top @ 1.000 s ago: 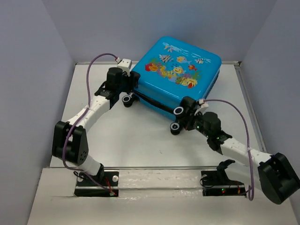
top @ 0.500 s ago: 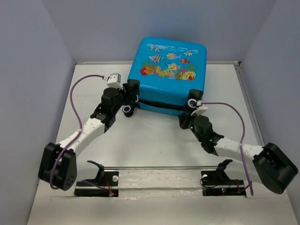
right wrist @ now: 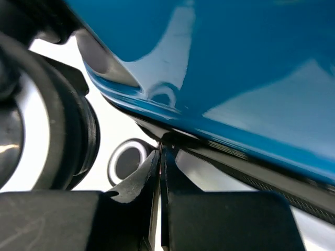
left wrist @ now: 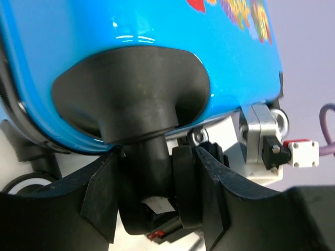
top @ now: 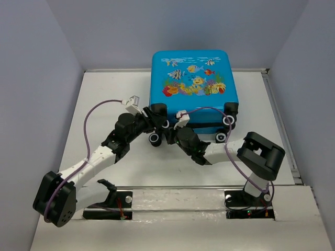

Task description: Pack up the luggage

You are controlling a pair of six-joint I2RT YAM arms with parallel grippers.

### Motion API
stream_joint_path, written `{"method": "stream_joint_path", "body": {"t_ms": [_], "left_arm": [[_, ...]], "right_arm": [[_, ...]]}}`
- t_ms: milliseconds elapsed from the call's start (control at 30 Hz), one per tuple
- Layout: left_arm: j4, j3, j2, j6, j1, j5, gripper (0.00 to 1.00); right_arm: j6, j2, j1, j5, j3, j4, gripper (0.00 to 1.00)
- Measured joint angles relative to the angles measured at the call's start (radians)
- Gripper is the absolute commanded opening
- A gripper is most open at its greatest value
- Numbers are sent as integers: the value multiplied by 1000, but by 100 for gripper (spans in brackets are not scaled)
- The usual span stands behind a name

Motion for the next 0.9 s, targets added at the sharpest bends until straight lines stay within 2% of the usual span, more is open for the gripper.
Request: {"method": "stream_joint_path", "body": {"t_ms": [100, 200, 367, 667, 800, 833, 900], "left_arm": [[6, -30, -54, -3, 23, -64, 6], [-2, -50, -101, -6, 26, -113, 6], [-27, -84, -167, -55, 18, -89, 6], [-6, -97, -183, -155, -36, -79, 6], [101, -108, -119, -197, -86, -125, 6], [122, -108, -101, -198, -95, -145, 6], [156, -108, -71, -199, -102, -165, 6]], "right_arm": [[-8, 77, 14, -14, 60, 67, 7], [3, 136, 29, -72, 61, 214, 7], [47, 185, 50, -179, -3, 433, 7], [87, 189, 18, -322, -101, 597, 7], [126, 201, -5, -347, -117, 640, 7], [132, 203, -11, -352, -117, 641, 10], [147, 209, -30, -368, -114, 640, 25]]}}
